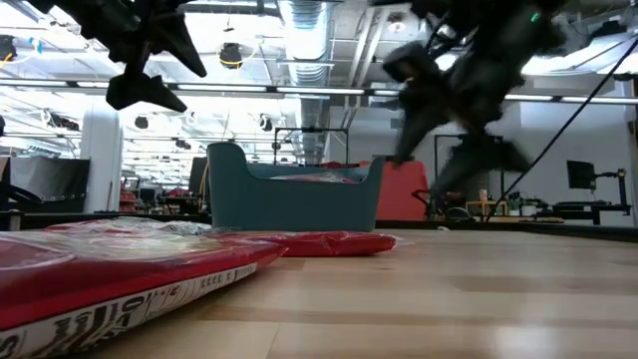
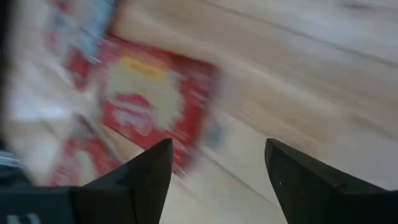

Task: Sort popcorn bags into baskets
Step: Put the red popcorn bag into the blue bin

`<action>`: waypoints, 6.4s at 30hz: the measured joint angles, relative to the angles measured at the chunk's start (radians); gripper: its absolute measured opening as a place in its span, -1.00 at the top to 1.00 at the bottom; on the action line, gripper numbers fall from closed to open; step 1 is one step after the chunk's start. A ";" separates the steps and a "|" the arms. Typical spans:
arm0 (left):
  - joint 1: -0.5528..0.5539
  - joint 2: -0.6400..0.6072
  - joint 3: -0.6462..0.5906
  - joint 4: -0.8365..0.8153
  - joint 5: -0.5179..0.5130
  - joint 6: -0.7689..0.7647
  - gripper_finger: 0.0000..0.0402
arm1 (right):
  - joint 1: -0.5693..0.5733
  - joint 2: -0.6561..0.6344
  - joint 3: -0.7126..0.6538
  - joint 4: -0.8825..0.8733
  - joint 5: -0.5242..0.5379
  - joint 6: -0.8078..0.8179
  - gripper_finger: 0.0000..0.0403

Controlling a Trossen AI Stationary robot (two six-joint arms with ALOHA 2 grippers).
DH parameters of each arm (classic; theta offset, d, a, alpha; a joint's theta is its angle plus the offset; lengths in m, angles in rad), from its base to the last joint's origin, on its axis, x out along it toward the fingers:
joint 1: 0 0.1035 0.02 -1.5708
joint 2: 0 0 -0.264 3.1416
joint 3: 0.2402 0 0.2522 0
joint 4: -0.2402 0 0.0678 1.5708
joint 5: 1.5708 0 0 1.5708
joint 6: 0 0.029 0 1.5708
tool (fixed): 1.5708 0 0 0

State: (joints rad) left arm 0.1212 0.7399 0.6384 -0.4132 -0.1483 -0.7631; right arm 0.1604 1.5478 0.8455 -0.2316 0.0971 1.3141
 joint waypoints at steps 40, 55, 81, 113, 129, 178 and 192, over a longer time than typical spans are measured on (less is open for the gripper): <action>-0.311 0.270 -0.121 0.309 -0.113 -0.393 -0.47 | -0.019 0.322 -0.003 0.447 -0.019 -0.040 0.94; -0.346 0.267 -0.121 0.348 -0.097 -0.445 -0.35 | -0.030 0.140 -0.001 0.449 -0.020 -0.116 0.98; -0.345 0.267 -0.121 0.432 -0.099 -0.423 -0.34 | -0.237 -0.132 0.136 0.449 -0.208 -0.343 0.98; -0.345 0.267 -0.120 0.419 -0.181 -0.381 -0.34 | -0.636 0.154 0.467 -0.032 -0.431 -0.637 0.91; -0.345 0.267 -0.120 0.419 -0.178 -0.363 -0.34 | -0.699 0.159 0.466 -0.194 -0.267 -0.876 0.59; -0.499 0.651 -0.116 0.098 -0.212 -0.768 -0.05 | -0.536 0.026 0.506 -0.245 -0.279 -0.905 0.16; -0.501 0.661 -0.109 0.242 -0.091 -0.670 0.96 | -0.473 0.026 0.506 -0.271 -0.363 -0.953 0.34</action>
State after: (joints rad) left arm -0.3801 1.4014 0.5290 -0.1712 -0.2395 -1.4332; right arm -0.3126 1.5742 1.3510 -0.5029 -0.2663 0.3614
